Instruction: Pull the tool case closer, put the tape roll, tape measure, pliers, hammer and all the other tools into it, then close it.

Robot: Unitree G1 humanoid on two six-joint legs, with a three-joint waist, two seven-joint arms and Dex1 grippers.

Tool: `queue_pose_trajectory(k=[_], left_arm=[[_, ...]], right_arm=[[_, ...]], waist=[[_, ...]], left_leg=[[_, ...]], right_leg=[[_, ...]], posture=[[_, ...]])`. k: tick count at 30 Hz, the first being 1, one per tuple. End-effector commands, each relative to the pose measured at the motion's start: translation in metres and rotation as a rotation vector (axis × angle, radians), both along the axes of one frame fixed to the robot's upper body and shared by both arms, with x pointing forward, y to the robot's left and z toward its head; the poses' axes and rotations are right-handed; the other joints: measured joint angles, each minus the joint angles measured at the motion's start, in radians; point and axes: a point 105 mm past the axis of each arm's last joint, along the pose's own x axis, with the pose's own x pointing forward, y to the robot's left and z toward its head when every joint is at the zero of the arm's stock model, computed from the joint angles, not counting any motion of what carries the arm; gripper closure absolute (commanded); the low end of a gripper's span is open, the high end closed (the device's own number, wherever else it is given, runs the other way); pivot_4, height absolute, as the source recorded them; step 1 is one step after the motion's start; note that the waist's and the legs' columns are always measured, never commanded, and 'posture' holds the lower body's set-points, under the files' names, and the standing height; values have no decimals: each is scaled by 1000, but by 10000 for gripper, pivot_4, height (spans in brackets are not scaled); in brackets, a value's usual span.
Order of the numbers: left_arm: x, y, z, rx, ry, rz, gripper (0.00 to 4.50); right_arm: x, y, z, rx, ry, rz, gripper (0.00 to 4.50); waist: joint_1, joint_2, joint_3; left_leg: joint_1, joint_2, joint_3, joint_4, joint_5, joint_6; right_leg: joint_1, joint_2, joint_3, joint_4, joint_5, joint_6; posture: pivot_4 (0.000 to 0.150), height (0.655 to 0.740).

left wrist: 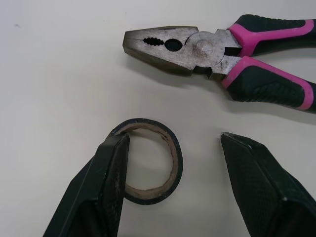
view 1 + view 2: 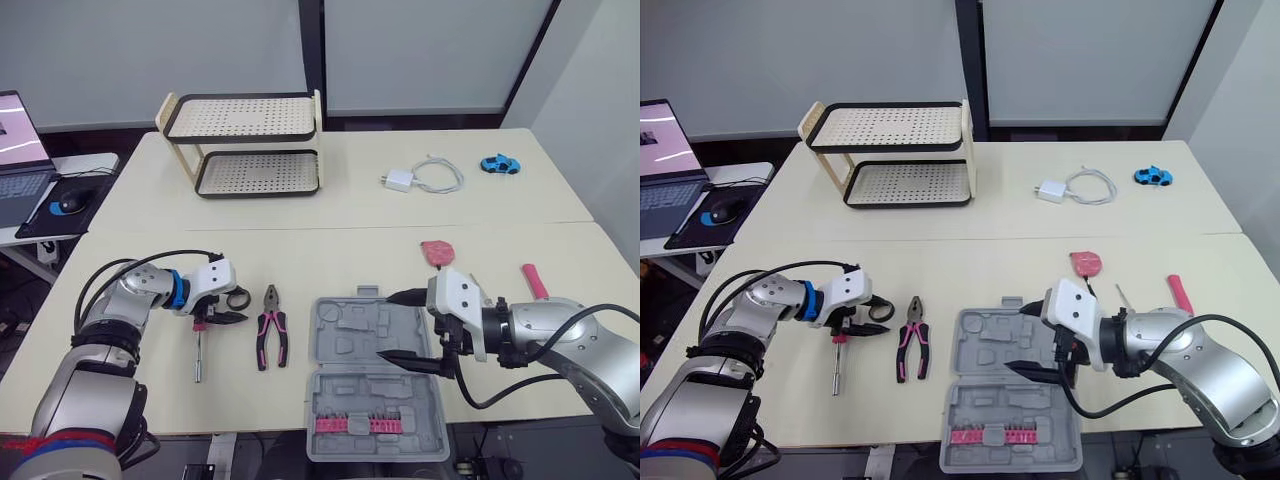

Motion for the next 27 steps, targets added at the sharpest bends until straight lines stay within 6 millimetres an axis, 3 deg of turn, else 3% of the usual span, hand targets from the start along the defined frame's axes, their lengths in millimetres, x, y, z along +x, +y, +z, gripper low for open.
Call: queue_pose_trajectory(k=[1,7,10,11,17,19,22,27], left_arm=[[0,3,-1,25,10,7,15033],[-2,4,-8,25,14,23,33143],[1,1,-3,-6,-9,22,43270],[2,0,0,-17,-15,23,44704],[6,5,41,-77,-90,25,44704],[-3,-2,58,-78,-88,-22,44704],[-22,-30,74,-119,-46,-70,44704],[-49,-86,75,-199,33,-112,44704]], right_arm=[[-4,5,12,19,-42,31,0],[-3,4,13,17,-48,25,0],[-4,4,13,16,-50,22,0],[-4,4,13,15,-51,21,0],[-6,2,15,18,-58,-1,0],[-10,0,17,26,-52,-16,0],[-15,-3,16,34,-42,-43,0],[-17,-4,12,66,7,-113,0]], waist=[[1,0,0],[1,0,0],[2,0,0],[2,0,0],[1,-1,0],[-3,-1,0],[-6,0,0],[5,0,0]], left_leg=[[0,0,0,0,0,0],[0,0,-1,0,0,0],[0,0,-1,0,0,0],[0,0,-1,0,0,0],[-1,0,-2,0,0,0],[-1,1,-2,0,0,0],[-1,1,-3,-1,0,0],[-1,1,-3,0,0,0]], right_leg=[[0,0,0,0,0,0],[0,0,0,0,0,0],[0,0,0,0,0,0],[0,0,0,1,0,0],[0,0,0,0,0,0],[0,0,0,0,0,0],[0,0,0,0,0,0],[1,0,0,0,0,0]], posture=[[1500,7400],[1500,7400],[1500,7400],[1500,7400],[1500,7400],[1500,7400],[1500,7400],[1500,7400]])
